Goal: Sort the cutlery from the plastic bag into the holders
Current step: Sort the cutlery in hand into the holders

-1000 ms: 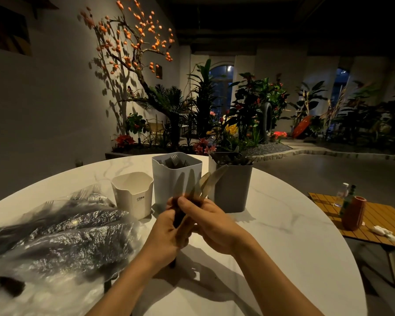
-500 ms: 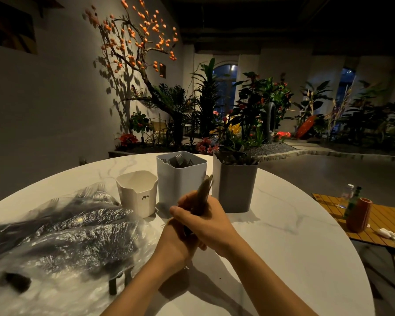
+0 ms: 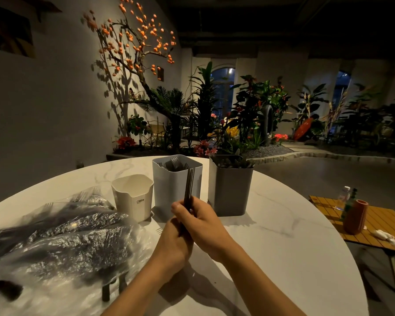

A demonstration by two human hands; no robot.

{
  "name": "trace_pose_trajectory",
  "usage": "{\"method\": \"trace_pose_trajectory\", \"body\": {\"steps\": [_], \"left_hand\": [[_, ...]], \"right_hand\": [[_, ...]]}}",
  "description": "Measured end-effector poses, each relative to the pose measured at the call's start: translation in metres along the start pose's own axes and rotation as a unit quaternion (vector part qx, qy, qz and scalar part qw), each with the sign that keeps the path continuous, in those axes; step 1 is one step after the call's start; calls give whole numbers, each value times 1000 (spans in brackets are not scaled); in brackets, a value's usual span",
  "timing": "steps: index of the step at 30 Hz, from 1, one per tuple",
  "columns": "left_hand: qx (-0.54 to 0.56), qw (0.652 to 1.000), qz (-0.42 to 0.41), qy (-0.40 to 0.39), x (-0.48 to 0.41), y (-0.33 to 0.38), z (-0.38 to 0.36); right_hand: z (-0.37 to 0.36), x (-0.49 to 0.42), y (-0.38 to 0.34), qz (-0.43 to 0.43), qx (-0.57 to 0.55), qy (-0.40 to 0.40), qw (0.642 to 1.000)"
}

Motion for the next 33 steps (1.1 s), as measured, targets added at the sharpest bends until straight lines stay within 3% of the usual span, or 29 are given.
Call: {"method": "trace_pose_trajectory", "body": {"steps": [7, 11, 15, 24, 28, 33], "left_hand": [[83, 995, 30, -42, -5, 31, -4], [63, 998, 20, -22, -12, 46, -7], [119, 992, -19, -33, -35, 76, -9], [137, 987, -78, -23, -96, 132, -27], [103, 990, -101, 9, -122, 144, -35], [50, 993, -88, 59, -168, 150, -49]], "right_hand": [[11, 3, -6, 8, -142, 25, 990], [28, -3, 4, 14, -187, 98, 977], [41, -10, 35, -22, -142, 153, 978], [31, -20, 77, -118, -88, 119, 982], [32, -20, 77, -107, -79, 119, 984], [29, -22, 82, -176, -127, 121, 968]]}}
Point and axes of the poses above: each hand's wrist, its own x-axis away from the middle knuckle, its own z-axis out of the back of the hand, y = z × x, the point moved 7 cm from there along -x, towards the middle knuckle, and after that the axes turned 3 degrees about y, right-handed, at the moved point
